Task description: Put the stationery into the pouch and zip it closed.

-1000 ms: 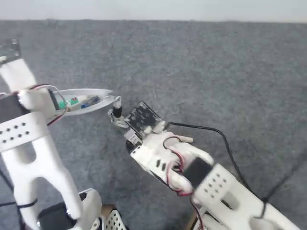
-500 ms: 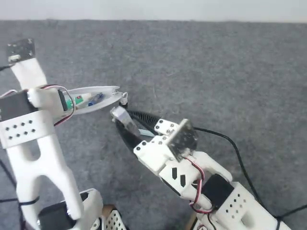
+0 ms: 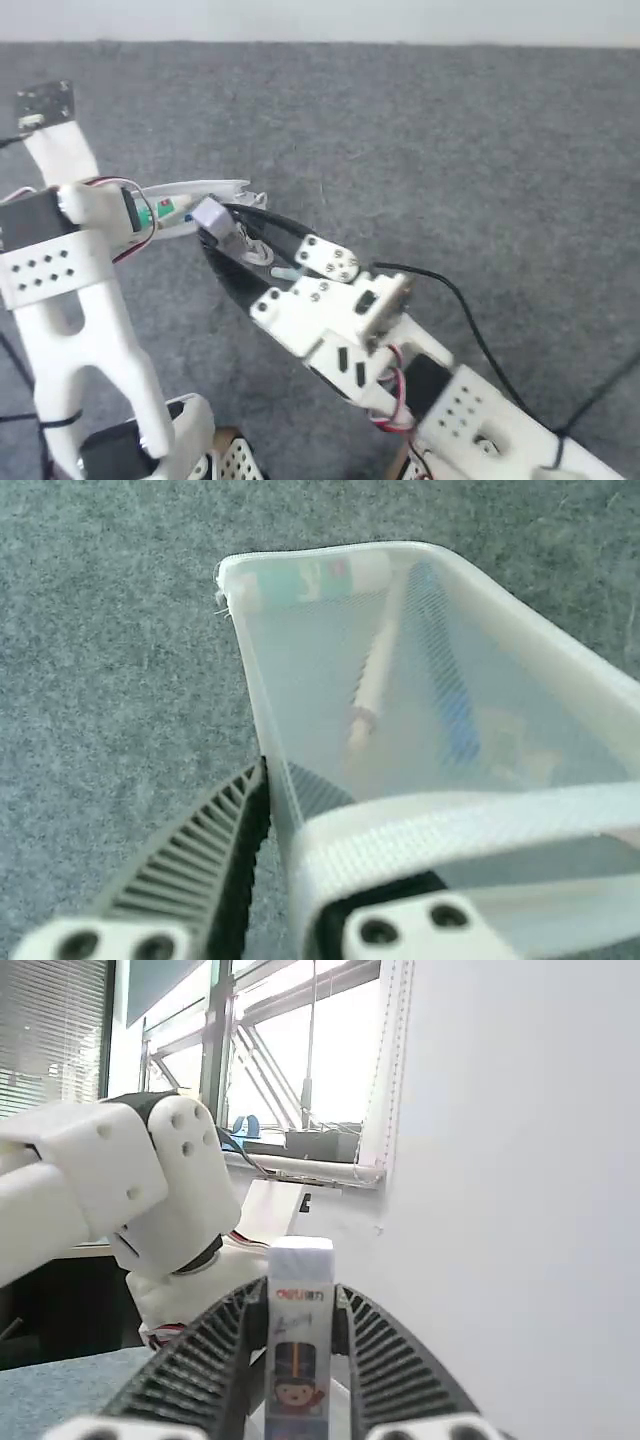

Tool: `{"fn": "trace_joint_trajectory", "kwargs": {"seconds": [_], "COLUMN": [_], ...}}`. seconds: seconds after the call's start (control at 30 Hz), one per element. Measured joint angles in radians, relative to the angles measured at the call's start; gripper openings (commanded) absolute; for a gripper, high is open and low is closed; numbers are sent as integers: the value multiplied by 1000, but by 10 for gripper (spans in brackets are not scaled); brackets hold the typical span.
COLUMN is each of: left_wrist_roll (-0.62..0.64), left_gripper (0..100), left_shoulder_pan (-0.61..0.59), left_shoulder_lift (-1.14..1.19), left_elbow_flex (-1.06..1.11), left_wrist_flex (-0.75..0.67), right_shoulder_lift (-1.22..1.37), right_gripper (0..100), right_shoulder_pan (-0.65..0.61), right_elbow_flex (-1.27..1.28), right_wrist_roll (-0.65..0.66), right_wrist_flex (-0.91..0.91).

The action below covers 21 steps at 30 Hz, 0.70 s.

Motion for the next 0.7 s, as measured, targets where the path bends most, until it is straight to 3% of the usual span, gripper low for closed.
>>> {"fn": "trace_joint_trajectory", "kwargs": {"seconds": [0.4,0.7], "left_wrist_roll": [0,-5], "left_gripper": [9,9], "left_shoulder_pan": [0,0], "left_shoulder_lift": [0,0], "left_elbow_flex": [0,12], "left_wrist_flex": [0,0], "right_shoulder_lift": [539,795], "right_gripper": [6,6], "right_shoulder_pan": [-3,64], "right_elbow_flex": [-86,-169], "right_wrist_roll": [54,57], "right_wrist_flex": [-427,-598]}}
